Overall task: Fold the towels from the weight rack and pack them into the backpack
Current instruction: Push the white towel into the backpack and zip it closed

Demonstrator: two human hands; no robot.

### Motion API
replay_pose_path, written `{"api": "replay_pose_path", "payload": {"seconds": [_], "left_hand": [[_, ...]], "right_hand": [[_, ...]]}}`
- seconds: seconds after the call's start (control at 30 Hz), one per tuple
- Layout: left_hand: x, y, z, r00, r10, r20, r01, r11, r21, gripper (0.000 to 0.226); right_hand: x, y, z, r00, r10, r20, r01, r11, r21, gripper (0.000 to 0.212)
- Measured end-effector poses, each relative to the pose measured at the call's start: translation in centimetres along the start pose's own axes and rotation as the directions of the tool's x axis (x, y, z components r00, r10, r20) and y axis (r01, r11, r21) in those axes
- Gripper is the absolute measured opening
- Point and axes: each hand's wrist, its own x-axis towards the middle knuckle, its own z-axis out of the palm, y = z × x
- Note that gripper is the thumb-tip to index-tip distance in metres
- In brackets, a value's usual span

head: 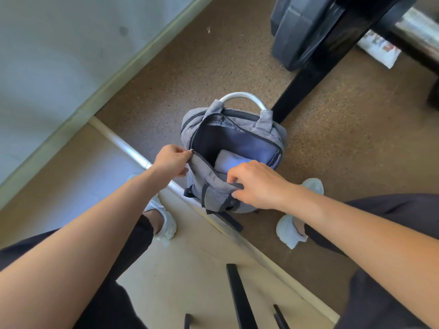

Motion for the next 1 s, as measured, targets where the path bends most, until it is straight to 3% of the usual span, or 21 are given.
{"api": "replay_pose_path", "payload": {"seconds": [0.1, 0.23, 0.43, 0.63, 0.73, 0.87, 0.93, 1.0], "left_hand": [[0.0, 0.0, -0.1, 1.000, -0.016, 0.016, 0.017, 1.000, -0.024, 0.027], [-0.8, -0.1, 0.2, 0.990, -0.062, 0.125, 0.071, 0.995, -0.069, 0.044], [-0.3, -0.2, 0.4, 1.000, -0.011, 0.026, 0.011, 1.000, -0.004, 0.013], [-0.5, -0.8, -0.7, 0.996, 0.044, -0.080, -0.037, 0.995, 0.089, 0.037], [-0.6, -0.5, -1.8, 0.991, 0.110, -0.072, -0.096, 0.981, 0.169, 0.035], [-0.5, -0.5, -3.1, 0.987, 0.158, -0.008, -0.151, 0.956, 0.252, 0.027], [-0.4, -0.5, -3.5, 0.984, 0.179, 0.006, -0.169, 0.918, 0.358, 0.026], [-0.4, -0.2, -3.7, 0.979, 0.204, 0.026, -0.195, 0.880, 0.433, 0.026]], "right_hand": [[0.0, 0.6, 0.1, 0.997, -0.025, -0.076, 0.028, 0.999, 0.042, 0.016], [-0.5, 0.5, 1.1, 0.985, -0.167, -0.032, 0.169, 0.984, 0.055, 0.016], [-1.0, 1.0, 1.5, 0.978, -0.201, -0.047, 0.204, 0.977, 0.061, 0.021], [-0.7, 1.6, 1.4, 0.981, -0.165, -0.105, 0.171, 0.984, 0.053, 0.016], [-0.7, 1.7, 1.0, 0.978, -0.145, -0.152, 0.154, 0.987, 0.050, 0.019], [-0.4, 2.3, 0.9, 0.956, -0.070, -0.283, 0.120, 0.979, 0.165, 0.022], [0.0, 2.9, 1.1, 0.899, -0.049, -0.434, 0.091, 0.993, 0.075, 0.020], [0.5, 3.8, 1.1, 0.825, -0.006, -0.565, -0.033, 0.998, -0.058, 0.017]]}}
